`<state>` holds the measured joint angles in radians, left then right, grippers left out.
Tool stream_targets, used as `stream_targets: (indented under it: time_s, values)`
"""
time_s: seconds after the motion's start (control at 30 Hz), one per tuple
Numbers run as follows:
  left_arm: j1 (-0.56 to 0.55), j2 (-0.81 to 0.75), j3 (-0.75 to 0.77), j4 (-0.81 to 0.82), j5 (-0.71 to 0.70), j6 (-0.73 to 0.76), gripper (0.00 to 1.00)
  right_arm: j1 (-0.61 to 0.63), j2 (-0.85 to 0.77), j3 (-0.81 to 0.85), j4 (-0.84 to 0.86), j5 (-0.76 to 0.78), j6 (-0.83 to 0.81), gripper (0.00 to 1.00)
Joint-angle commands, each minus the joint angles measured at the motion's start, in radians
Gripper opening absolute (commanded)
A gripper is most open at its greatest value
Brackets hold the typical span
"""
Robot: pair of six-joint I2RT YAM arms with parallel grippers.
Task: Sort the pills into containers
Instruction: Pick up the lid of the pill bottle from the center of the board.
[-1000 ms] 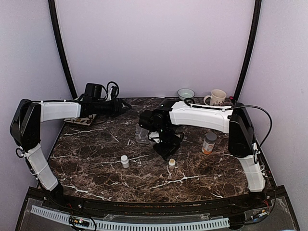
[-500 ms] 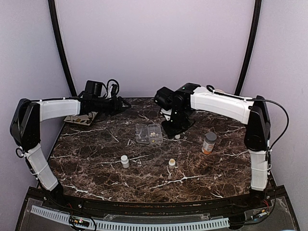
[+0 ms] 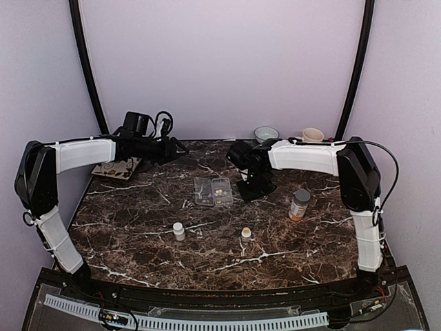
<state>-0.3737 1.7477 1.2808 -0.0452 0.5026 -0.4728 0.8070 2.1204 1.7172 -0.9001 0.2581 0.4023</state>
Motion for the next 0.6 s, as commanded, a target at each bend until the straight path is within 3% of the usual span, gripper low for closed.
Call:
stream_targets:
  time_s: [0.0,0.57]
  values:
    - [-0.007,-0.032,0.034,-0.033,-0.006,0.025,0.55,-0.024,0.057,0.018,0.056,0.033,0.023,0.51]
    - [-0.014,-0.014,0.054,-0.056,-0.018,0.054,0.55,-0.077,0.099,0.008,0.124,-0.024,0.020,0.51]
